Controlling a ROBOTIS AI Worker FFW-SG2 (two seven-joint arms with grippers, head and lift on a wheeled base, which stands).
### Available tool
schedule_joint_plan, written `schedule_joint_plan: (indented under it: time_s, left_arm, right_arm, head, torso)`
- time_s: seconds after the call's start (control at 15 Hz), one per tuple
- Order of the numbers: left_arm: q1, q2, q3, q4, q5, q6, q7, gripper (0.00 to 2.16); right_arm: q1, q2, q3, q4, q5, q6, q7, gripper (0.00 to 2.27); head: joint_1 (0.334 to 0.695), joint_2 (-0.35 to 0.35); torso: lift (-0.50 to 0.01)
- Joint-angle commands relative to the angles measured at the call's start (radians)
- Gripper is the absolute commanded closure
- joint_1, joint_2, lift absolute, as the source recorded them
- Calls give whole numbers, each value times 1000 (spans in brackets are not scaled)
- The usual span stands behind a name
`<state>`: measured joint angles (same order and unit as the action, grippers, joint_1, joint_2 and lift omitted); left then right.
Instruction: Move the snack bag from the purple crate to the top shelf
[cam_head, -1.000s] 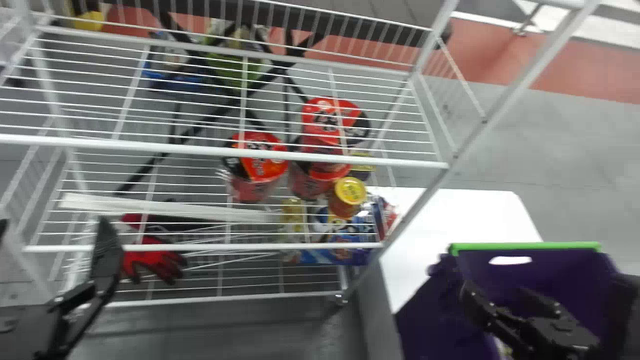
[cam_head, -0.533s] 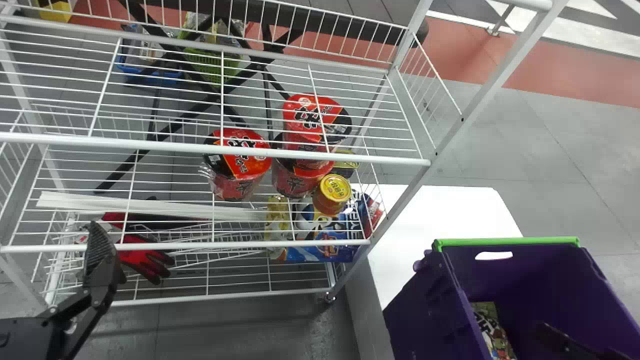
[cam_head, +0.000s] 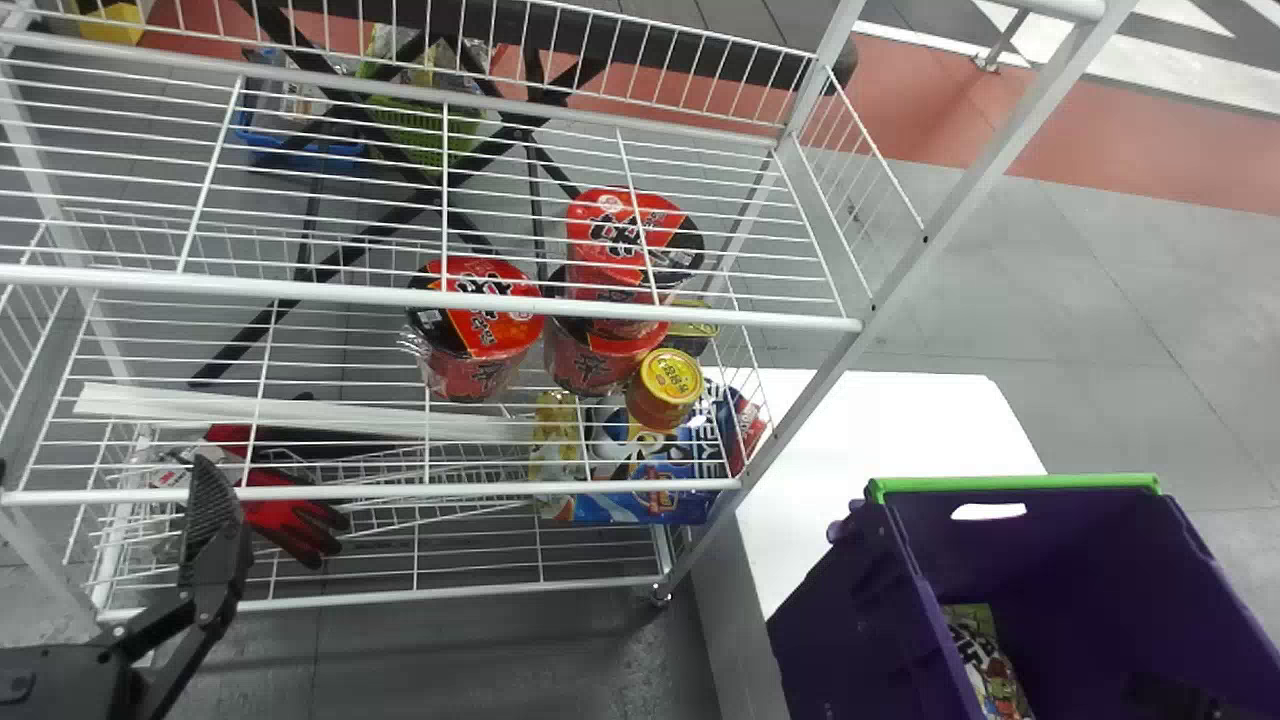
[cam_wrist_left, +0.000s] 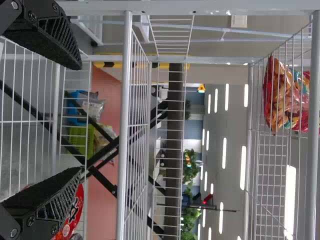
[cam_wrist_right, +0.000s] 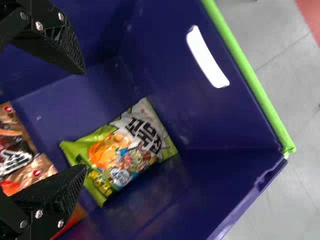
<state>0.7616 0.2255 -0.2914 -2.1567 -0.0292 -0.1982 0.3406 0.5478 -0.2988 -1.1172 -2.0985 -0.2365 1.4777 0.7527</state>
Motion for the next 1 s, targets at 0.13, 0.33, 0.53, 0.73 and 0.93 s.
schedule_joint_plan:
  time_s: [0.13, 0.33, 0.53, 0.73, 0.93]
  left_arm:
    - [-1, 5, 6, -2, 5, 26, -2, 93]
    - [-12, 3, 9, -3, 18, 63, -2, 93]
    - [-18, 3, 5, 0, 18, 66, -3, 93]
    - [-28, 3, 5, 24, 26, 66, -3, 93]
    - [-36, 0, 5, 35, 41, 81, -12, 93]
  right_arm:
    - [-20, -138, 73, 227, 235, -214, 324, 167]
    - [-22, -194, 140, 350, 330, -328, 455, 171]
    - [-22, -221, 194, 442, 390, -380, 484, 184]
    - [-32, -237, 255, 549, 434, -432, 485, 194]
    - [-46, -244, 321, 638, 470, -457, 487, 194]
  head:
    - [695, -350]
    - [695, -350]
    - [695, -350]
    - [695, -350]
    - [695, -350]
  torso:
    - [-451]
    - [-451]
    - [-451]
    - [-451]
    - [-451]
